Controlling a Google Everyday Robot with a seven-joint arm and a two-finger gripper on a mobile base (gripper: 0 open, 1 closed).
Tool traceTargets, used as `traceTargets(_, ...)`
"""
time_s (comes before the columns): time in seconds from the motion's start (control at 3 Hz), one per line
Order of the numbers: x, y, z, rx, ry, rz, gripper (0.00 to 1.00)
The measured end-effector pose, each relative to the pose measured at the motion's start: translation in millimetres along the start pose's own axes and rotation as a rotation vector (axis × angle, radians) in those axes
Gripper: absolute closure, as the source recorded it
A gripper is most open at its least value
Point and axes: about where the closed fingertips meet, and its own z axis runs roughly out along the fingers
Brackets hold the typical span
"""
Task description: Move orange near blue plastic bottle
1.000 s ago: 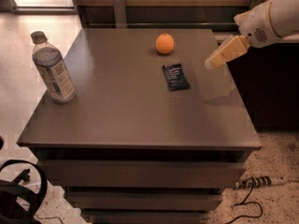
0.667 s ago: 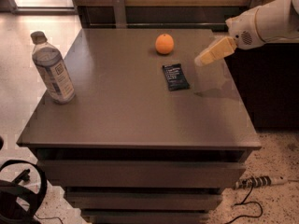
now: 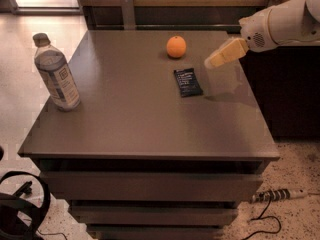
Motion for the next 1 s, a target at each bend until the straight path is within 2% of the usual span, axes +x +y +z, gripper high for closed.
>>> traceTargets(1.0,5,-44,88,-0.005,-0.077,0.063,0.00)
